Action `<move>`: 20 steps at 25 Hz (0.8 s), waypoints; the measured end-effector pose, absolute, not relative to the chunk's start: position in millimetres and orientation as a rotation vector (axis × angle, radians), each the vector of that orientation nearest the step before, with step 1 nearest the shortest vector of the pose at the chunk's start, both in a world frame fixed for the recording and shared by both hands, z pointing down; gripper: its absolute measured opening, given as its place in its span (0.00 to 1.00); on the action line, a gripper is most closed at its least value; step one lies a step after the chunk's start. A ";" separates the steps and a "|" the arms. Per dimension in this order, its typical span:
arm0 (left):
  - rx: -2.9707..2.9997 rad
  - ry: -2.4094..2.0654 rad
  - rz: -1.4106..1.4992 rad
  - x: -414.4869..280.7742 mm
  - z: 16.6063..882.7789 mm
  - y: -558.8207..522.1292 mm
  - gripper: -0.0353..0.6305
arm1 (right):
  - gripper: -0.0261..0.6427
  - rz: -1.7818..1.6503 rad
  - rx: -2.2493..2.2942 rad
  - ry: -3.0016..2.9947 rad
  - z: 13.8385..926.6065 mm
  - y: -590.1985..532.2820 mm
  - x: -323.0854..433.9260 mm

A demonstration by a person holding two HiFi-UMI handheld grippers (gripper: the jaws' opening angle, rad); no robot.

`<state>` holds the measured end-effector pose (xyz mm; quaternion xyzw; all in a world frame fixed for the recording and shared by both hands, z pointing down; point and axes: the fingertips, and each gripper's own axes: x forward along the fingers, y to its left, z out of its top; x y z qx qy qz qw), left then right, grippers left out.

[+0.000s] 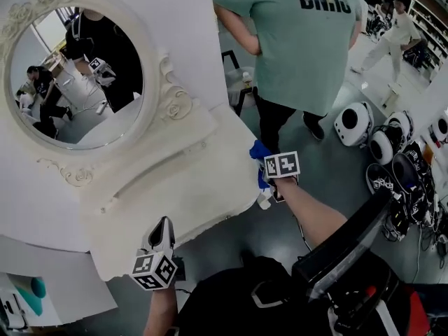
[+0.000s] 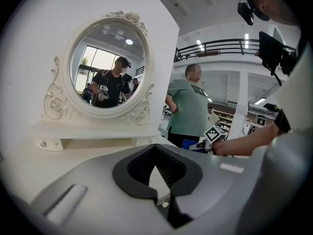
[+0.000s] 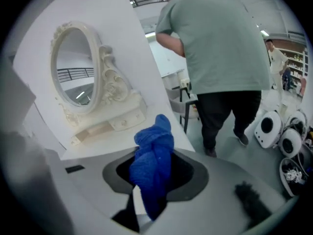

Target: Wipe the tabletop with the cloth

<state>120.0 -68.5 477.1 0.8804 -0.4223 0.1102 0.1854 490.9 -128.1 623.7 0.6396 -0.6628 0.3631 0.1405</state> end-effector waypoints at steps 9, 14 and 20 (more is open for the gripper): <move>2.481 -1.363 0.209 39.0 436.3 -99.3 0.06 | 0.24 0.739 1.732 -2.369 503.1 -129.6 357.3; 2.493 -1.417 0.163 -9.1 419.7 -101.3 0.06 | 0.24 0.624 1.716 -2.469 464.4 -121.6 301.2; 2.481 -1.473 0.109 -52.6 412.5 -97.0 0.06 | 0.23 0.428 1.706 -2.511 429.2 -110.2 248.1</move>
